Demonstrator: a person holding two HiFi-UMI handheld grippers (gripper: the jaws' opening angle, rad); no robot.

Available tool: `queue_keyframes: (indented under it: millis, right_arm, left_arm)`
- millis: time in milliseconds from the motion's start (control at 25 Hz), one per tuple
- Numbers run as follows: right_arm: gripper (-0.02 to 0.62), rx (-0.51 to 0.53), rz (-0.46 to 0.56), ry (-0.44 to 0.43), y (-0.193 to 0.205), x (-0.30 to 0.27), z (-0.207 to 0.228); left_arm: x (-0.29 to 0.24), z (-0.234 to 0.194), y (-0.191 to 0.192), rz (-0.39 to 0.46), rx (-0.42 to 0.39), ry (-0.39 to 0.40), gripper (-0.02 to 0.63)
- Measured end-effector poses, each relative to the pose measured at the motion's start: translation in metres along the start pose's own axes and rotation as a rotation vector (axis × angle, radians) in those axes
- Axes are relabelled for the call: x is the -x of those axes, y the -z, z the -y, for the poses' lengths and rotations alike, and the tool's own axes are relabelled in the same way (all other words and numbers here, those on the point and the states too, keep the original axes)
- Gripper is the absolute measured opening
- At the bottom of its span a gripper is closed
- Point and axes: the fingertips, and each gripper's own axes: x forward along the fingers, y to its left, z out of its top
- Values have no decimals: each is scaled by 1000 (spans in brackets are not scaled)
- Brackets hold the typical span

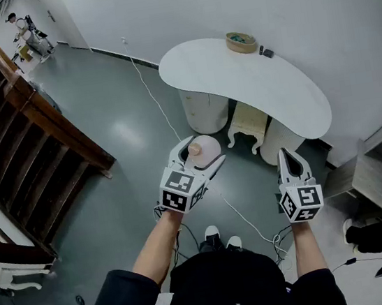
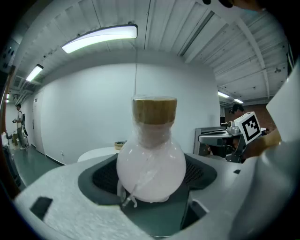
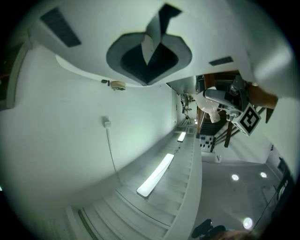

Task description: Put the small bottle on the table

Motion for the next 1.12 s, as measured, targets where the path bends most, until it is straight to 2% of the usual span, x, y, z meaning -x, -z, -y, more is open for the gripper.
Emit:
queue_keyframes:
  millis: [200, 440, 800, 1120]
  right_arm:
    - [2, -4, -6, -47, 0, -9, -11]
    - [2, -32, -66, -78, 15, -33, -24]
    - [3, -82, -51, -53, 19, -68, -43]
    - [2, -104, -73, -86, 25, -102, -45]
  left_arm:
    - [-1, -10, 1, 0, 5, -1, 396]
    - [-4, -29, 7, 3, 9, 15, 396]
    - [-10, -69, 14, -3, 2, 37, 396]
    - [-30, -99, 14, -13, 7, 44, 396]
